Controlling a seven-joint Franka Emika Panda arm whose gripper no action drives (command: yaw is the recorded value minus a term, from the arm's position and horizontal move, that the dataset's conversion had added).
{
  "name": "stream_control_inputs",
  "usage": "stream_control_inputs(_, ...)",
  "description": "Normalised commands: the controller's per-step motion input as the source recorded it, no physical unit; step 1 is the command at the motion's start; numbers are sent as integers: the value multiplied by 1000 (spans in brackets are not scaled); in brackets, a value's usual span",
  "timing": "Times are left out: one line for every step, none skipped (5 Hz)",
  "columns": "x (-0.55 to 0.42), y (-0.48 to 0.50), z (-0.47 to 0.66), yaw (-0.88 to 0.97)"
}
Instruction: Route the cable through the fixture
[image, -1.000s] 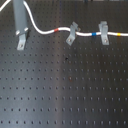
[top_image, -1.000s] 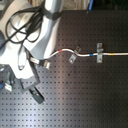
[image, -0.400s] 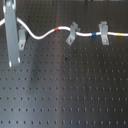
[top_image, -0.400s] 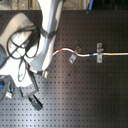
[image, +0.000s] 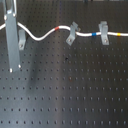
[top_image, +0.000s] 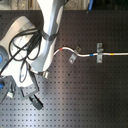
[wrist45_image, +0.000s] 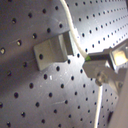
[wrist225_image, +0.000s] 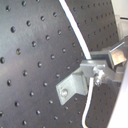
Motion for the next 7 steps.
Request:
stream_control_inputs(-186, -175, 5, 51)
stream_control_inputs(-277, -111, 228, 103)
stream_control_inputs(-337, -51, 356, 46)
stream_control_inputs(-398, 185, 494, 3)
stream_control_inputs(-391, 231, 377, 71)
stream_control_inputs(-328, 242, 321, 169)
stream_control_inputs(-214, 85, 29, 260)
